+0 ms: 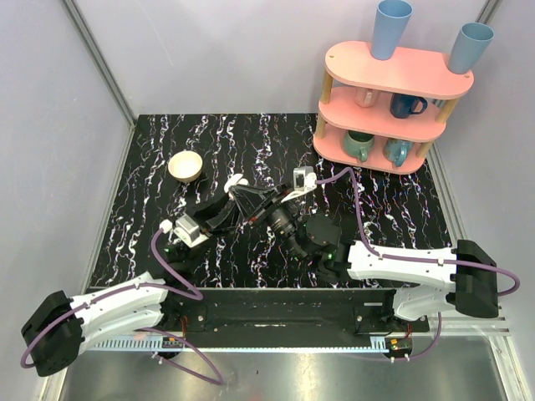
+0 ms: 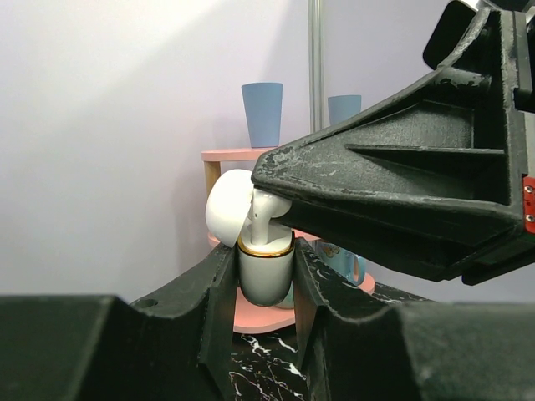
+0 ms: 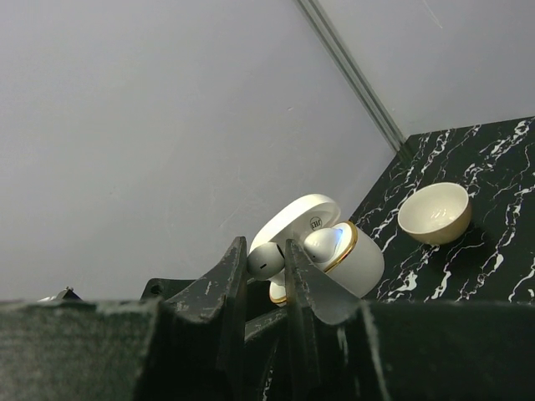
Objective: Insert the wireless bluetooth earbuds into the charging case
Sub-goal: Insert the left earbud into the left side groove of the charging case, then close the charging case with the earbuds.
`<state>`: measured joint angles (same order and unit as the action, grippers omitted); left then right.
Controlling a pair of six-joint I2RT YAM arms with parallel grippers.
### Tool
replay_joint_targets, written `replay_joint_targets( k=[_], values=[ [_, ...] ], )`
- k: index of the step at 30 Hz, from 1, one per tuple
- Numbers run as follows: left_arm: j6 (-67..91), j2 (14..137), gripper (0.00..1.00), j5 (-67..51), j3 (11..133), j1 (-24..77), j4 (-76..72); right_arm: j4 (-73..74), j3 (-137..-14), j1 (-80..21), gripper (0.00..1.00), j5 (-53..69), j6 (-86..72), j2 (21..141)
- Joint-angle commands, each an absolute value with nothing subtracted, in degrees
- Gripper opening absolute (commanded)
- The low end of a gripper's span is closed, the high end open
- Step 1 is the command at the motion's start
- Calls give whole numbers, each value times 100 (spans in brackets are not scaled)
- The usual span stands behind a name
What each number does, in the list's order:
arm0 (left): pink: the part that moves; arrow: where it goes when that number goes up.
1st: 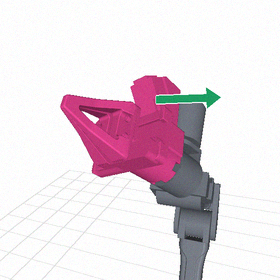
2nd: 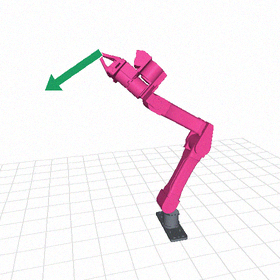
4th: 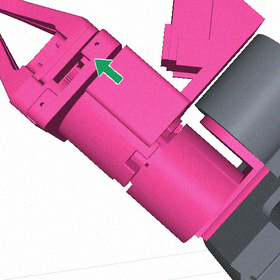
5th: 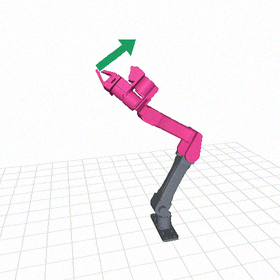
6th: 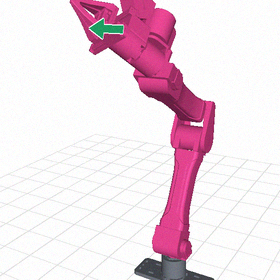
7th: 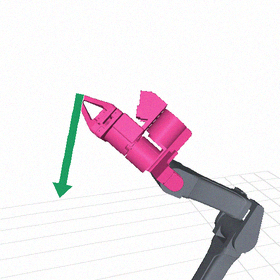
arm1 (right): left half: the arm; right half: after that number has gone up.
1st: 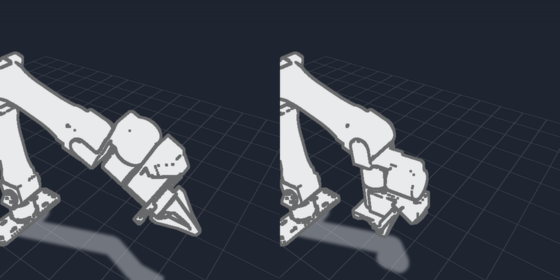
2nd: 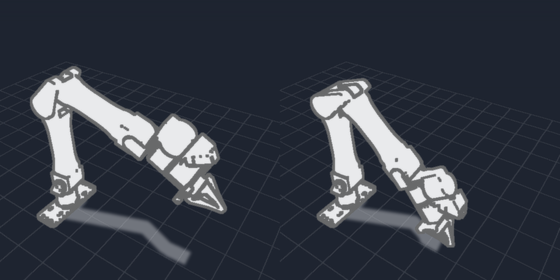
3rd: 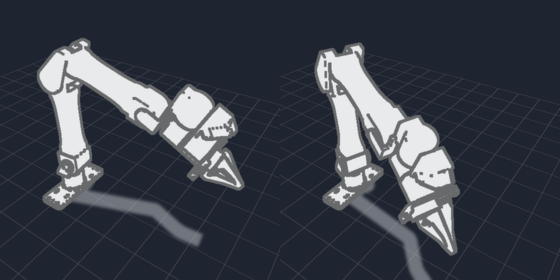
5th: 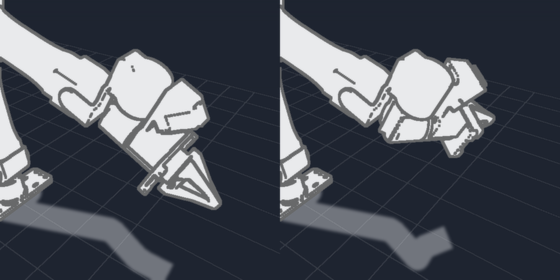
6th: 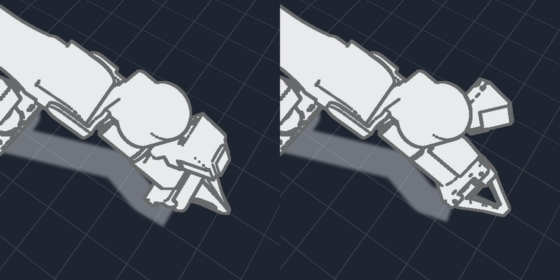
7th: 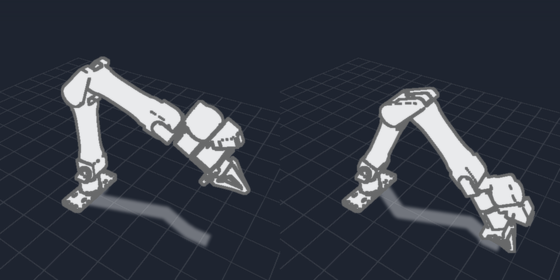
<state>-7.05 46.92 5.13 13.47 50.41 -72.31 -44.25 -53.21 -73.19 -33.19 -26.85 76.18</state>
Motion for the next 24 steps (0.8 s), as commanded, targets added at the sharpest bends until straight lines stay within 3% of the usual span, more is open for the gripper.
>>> replay_joint_targets(
  k=[1, 8, 24],
  values=[
    [-809, 4500, 0, 615, 1415, 5071, -7989, -4175, -5581, -7357, 16, -3392, -2373, 7603],
    [-800, 4447, 0, 598, 1398, 5080, -7919, -4157, -5713, -7357, 36, -3445, -2022, 7550],
    [-756, 4307, 0, 624, 1266, 5071, -7735, -4026, -6099, -7356, 50, -2944, -1064, 7198]
  ],
)
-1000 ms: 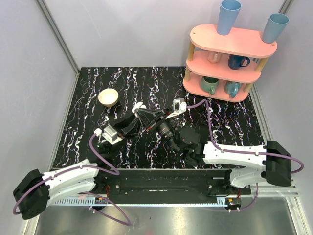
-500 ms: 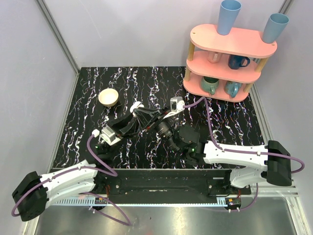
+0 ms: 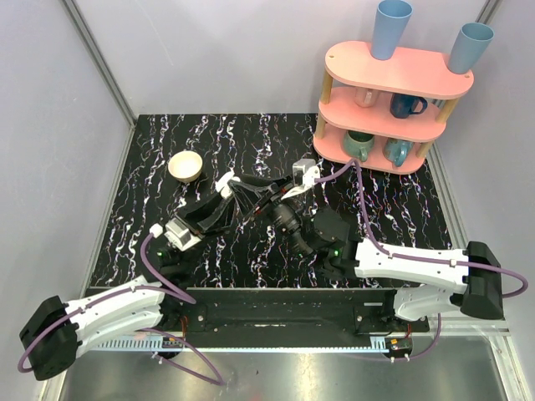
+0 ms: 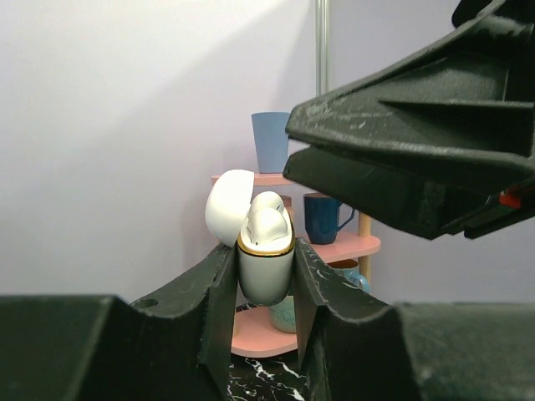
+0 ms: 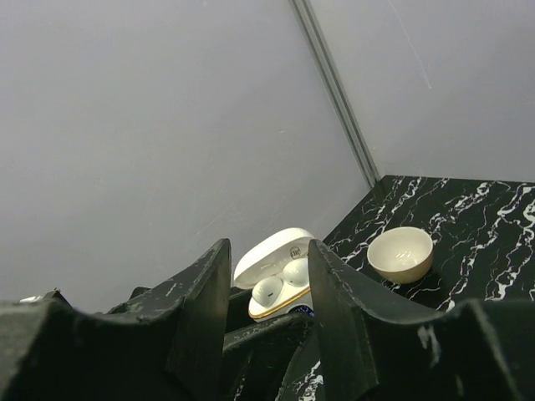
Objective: Insert the wireless bluetooth earbuds into the charging case
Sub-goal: Close the charging case with the earbuds.
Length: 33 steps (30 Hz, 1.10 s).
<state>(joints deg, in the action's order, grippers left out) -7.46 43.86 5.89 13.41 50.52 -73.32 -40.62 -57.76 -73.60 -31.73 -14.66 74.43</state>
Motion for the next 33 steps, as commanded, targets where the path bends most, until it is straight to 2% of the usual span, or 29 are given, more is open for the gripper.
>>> replay_joint_targets(
  k=[1, 7, 10, 13, 17, 21, 27, 33],
  values=[
    [-747, 4289, 0, 615, 1257, 5071, -7708, -3999, -6134, -7356, 50, -2892, -1011, 7190],
    [-870, 4202, 0, 475, 1195, 5071, -7436, -3675, -6248, -7356, 52, -2839, -756, 6961],
    [-888, 3965, 0, 107, 1309, 5071, -6604, -2736, -6765, -7286, 53, -3084, -571, 6961],
    [-888, 3815, 0, -95, 1301, 5071, -6372, -1646, -7188, -7023, 54, -3015, -632, 7040],
    [-914, 3561, 0, -272, 1239, 5071, -6127, -583, -7409, -6373, 55, -2148, -1290, 7005],
    [-1011, 3305, 0, -676, 1450, 5071, -5249, -27, -7733, -5767, 56, -1276, -1565, 7066],
    [-1134, 3129, 0, -1186, 1669, 5071, -4334, 931, -8244, -5730, 59, -668, -1476, 7523],
    [-1072, 3419, 0, -1336, 1793, 5080, -4368, 1142, -8201, -5730, 60, -528, -1635, 7910]
  ],
)
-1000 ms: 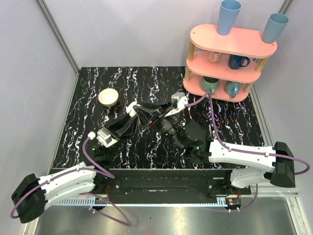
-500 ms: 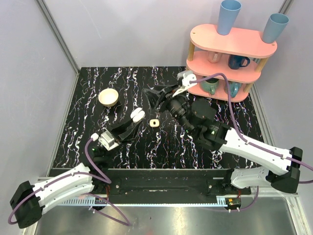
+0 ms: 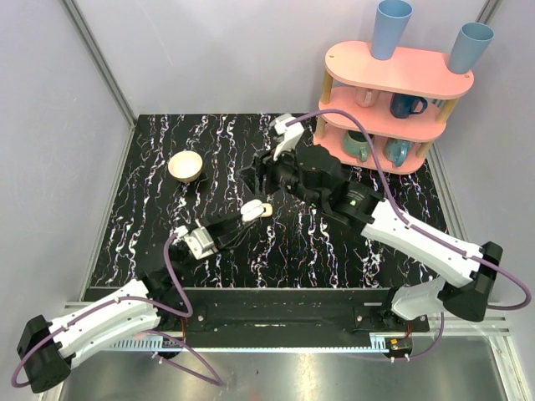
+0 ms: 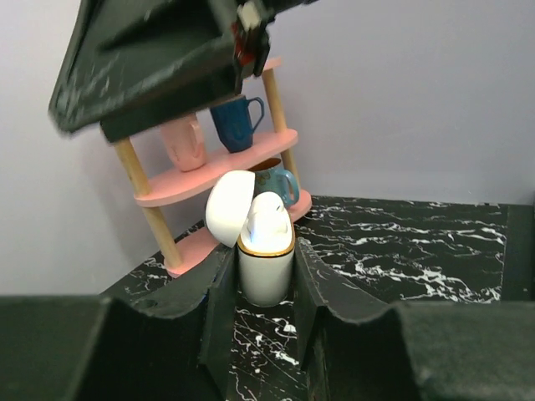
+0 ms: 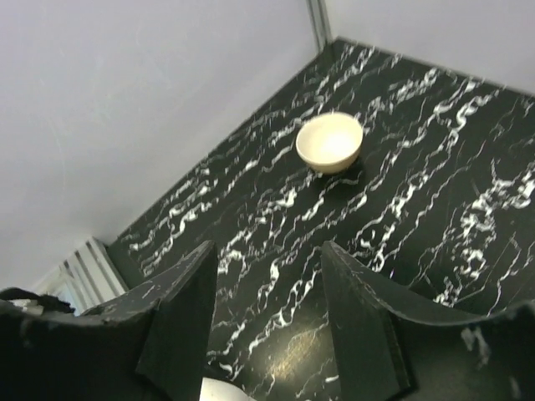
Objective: Insert the wireless bluetooth earbuds into the charging case
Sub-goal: Close the charging case with the earbuds.
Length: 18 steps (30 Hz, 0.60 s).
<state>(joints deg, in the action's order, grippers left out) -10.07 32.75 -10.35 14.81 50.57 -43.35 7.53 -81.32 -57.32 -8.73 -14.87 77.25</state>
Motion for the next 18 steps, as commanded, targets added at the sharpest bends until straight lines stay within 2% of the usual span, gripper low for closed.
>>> replay_joint_targets(
  k=[1, 18],
  values=[
    [-1064, 3462, 0, -1327, 1810, 5071, -4455, 1195, -8157, -5730, 60, -545, -1643, 7962],
    [-950, 4139, 0, -853, 1986, 5071, -4983, 1354, -7111, -5730, 61, -869, -1934, 7401]
  ],
)
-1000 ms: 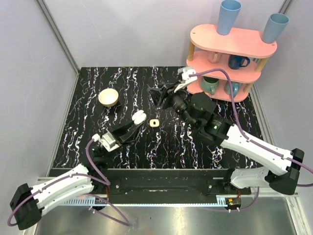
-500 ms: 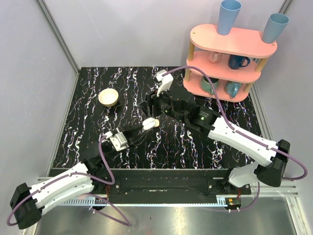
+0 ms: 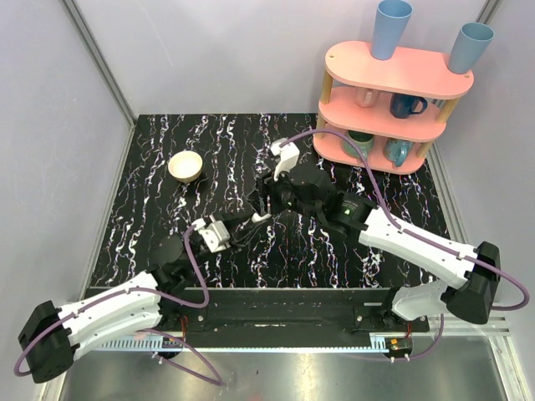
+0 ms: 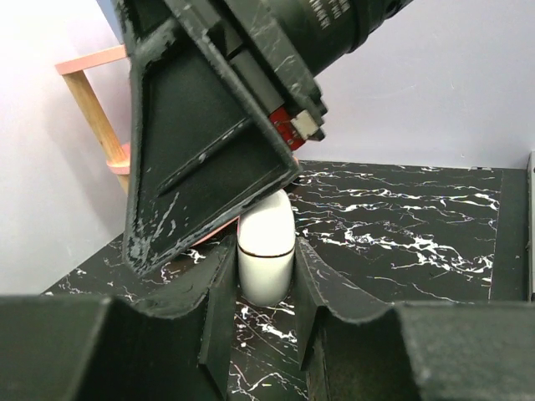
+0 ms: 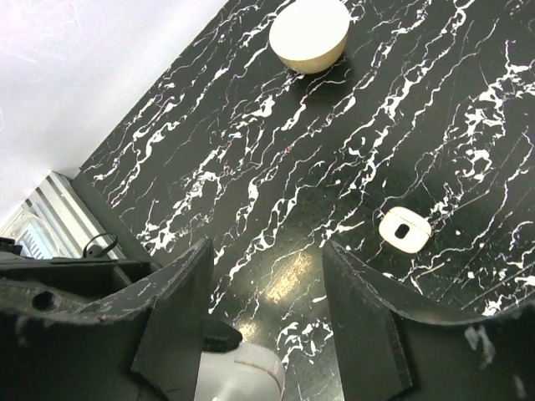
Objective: Insert the wireless bluetooth earbuds into the charging case
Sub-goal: Close the charging case with the earbuds, then place the charging case with the earbuds at the center of the board.
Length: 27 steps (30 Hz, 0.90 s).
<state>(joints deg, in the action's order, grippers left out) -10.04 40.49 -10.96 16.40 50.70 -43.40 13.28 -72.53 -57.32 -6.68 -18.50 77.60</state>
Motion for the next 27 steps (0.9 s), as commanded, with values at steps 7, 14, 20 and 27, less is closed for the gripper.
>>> replay_joint_targets(
  k=[7, 14, 20, 27],
  values=[
    [-19, 4385, 0, -176, 2582, 5054, -3141, 1345, -6953, -5608, 67, -3063, -1942, 6997],
    [2281, 5316, 0, -1080, 2251, 4729, -3400, 1406, -6145, -4562, 69, -2822, -2487, 6320],
    [4100, 6283, 0, -774, 1812, 4685, -4261, 1512, -5555, -4324, 69, -2479, -2838, 5959],
    [4843, 6987, 5, -334, 1801, 4676, -4413, 1503, -5379, -4298, 69, -2198, -2874, 5959]
  ],
)
